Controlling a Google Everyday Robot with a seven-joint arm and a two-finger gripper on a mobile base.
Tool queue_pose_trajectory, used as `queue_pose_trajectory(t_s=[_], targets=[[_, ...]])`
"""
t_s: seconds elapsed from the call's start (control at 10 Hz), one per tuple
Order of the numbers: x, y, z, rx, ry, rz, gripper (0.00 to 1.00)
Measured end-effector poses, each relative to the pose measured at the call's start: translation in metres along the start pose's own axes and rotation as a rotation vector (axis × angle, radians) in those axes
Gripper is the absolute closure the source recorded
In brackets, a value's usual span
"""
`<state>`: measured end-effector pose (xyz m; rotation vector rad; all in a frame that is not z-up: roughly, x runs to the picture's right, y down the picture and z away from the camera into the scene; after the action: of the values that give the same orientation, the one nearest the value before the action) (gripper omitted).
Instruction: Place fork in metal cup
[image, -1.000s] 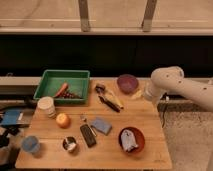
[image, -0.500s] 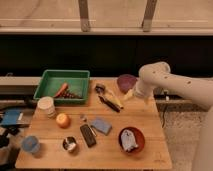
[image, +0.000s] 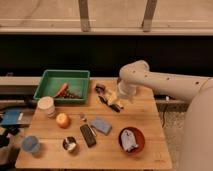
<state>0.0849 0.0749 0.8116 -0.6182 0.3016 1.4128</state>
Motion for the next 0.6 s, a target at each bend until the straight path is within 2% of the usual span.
queue_pose_trajectory(t_s=[0.4, 0.6], targets=[[-0.016, 0.068, 0.013, -0.038, 0.025, -0.145, 0.2], [-0.017, 0.088, 0.016, -0.062, 0.028, -0.174, 0.2]])
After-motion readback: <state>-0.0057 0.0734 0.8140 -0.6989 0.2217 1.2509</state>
